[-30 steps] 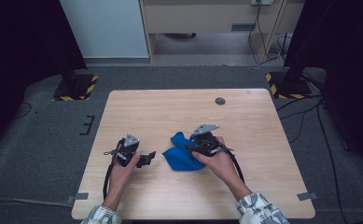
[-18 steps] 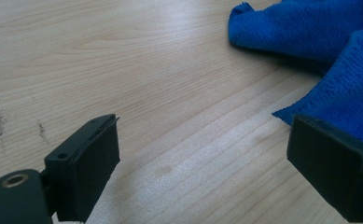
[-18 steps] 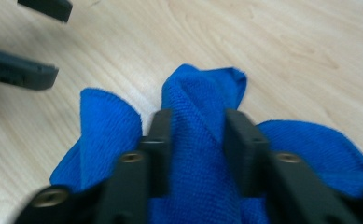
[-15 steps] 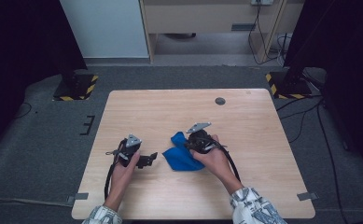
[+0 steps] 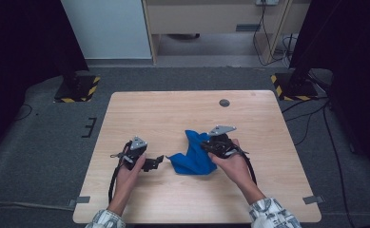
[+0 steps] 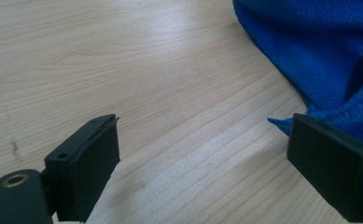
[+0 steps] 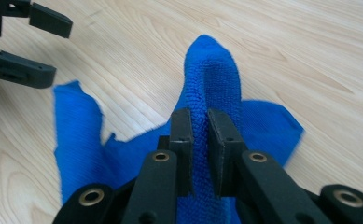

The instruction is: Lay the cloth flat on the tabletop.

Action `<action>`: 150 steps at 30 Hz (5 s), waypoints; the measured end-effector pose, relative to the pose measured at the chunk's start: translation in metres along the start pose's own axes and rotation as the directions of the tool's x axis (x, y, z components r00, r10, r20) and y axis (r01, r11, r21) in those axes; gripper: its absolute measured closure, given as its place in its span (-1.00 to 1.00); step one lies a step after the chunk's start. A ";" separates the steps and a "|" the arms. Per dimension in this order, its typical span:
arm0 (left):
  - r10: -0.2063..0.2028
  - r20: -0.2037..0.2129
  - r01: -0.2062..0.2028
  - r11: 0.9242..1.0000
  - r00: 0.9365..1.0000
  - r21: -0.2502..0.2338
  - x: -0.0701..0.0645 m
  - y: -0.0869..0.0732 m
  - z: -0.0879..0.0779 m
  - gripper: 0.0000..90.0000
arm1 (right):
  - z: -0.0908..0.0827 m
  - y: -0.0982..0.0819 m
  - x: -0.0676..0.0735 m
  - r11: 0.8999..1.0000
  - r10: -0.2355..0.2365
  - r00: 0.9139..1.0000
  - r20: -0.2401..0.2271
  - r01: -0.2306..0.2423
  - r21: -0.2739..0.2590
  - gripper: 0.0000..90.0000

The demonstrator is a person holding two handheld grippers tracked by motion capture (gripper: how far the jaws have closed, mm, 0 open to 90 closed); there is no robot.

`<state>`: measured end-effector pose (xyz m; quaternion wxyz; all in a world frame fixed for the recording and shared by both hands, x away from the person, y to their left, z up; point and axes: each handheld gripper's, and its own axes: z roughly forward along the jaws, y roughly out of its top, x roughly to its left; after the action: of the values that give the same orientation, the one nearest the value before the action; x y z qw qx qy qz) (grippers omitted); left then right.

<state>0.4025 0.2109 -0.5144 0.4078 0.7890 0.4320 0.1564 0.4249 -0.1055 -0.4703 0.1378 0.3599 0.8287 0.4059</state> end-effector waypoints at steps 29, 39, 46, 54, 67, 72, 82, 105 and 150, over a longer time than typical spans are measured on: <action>0.018 0.030 -0.018 1.000 0.999 0.004 0.000 -0.003 0.004 -0.81 | 0.007 -0.036 -0.037 0.995 0.083 0.992 0.094 -0.088 0.049 0.67; -0.007 0.027 0.008 1.000 1.000 -0.021 0.002 -0.003 0.001 -0.81 | 0.009 -0.043 -0.041 0.992 0.091 0.990 0.105 -0.100 0.079 0.37; -0.031 0.031 0.033 0.998 0.999 -0.052 0.008 -0.003 -0.005 -0.81 | 0.005 -0.048 -0.044 0.988 0.106 0.982 0.154 -0.122 0.095 0.17; -0.025 0.031 0.026 0.999 0.999 -0.034 0.009 -0.004 -0.002 -0.81 | -0.002 -0.059 -0.039 0.984 0.105 0.986 0.131 -0.122 0.132 0.10; 0.026 0.095 -0.022 0.999 0.995 -0.040 0.003 -0.010 0.005 -0.81 | -0.001 -0.070 -0.039 0.985 0.120 0.984 0.135 -0.135 0.107 0.10; 0.080 0.172 -0.070 0.996 0.982 -0.063 -0.013 -0.010 0.012 -0.82 | -0.001 -0.071 -0.039 0.986 0.120 0.983 0.136 -0.134 0.097 0.10; 0.105 0.211 -0.099 0.994 0.972 -0.038 -0.029 -0.005 0.027 -0.85 | -0.001 -0.072 -0.039 0.987 0.124 0.983 0.132 -0.136 0.088 0.09; 0.076 0.184 -0.074 0.997 0.980 -0.022 -0.039 0.003 0.036 0.51 | -0.011 -0.078 -0.021 0.985 0.125 0.988 0.089 -0.135 0.112 0.11; 0.012 0.164 -0.003 0.999 0.986 -0.055 -0.029 0.006 0.026 0.65 | 0.002 -0.020 -0.062 0.988 0.098 0.989 0.113 -0.110 0.108 0.90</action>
<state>0.4050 0.1727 -0.5230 0.4627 0.7896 0.3894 0.1040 0.4598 -0.1563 -0.4915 0.1401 0.4313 0.8219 0.3446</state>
